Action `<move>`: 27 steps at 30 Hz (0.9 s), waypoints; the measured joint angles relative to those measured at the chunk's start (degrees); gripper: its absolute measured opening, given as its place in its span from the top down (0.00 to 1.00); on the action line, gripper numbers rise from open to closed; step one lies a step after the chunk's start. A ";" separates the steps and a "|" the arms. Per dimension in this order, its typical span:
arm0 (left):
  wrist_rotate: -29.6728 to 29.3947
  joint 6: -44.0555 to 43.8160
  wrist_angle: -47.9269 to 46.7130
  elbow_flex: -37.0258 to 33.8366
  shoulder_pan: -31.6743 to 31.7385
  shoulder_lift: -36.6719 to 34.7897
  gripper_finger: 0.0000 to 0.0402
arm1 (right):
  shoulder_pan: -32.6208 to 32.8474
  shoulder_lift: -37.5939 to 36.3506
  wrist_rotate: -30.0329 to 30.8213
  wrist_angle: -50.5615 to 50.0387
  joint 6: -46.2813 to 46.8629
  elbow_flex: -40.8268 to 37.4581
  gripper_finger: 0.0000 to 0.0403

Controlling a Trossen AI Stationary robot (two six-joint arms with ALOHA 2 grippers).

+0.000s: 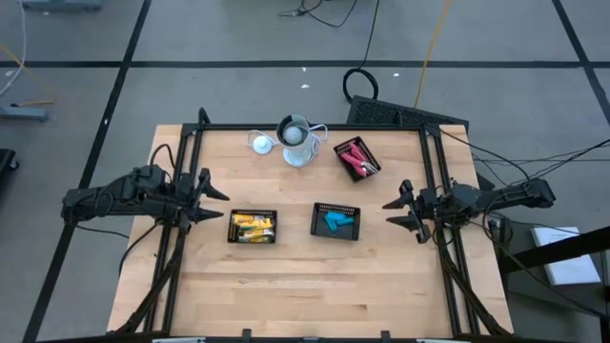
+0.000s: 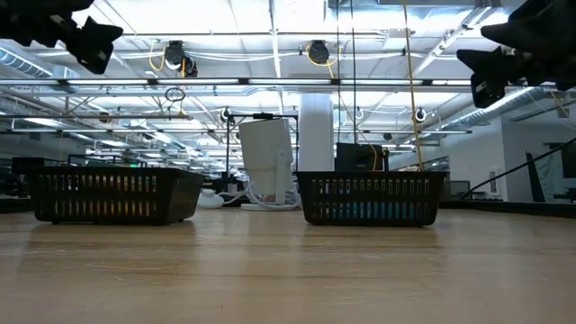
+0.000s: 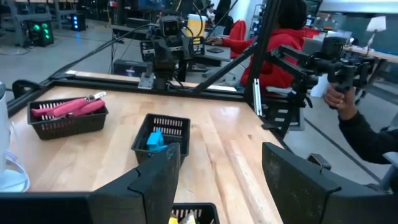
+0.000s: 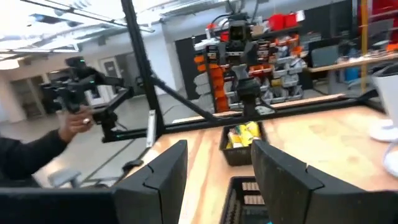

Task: Pick & Place School Supplies
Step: Return to Home Position

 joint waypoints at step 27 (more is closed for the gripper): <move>11.00 3.07 1.67 -3.28 16.67 0.00 0.42 | 0.00 -6.54 -12.62 -7.09 0.14 0.33 0.58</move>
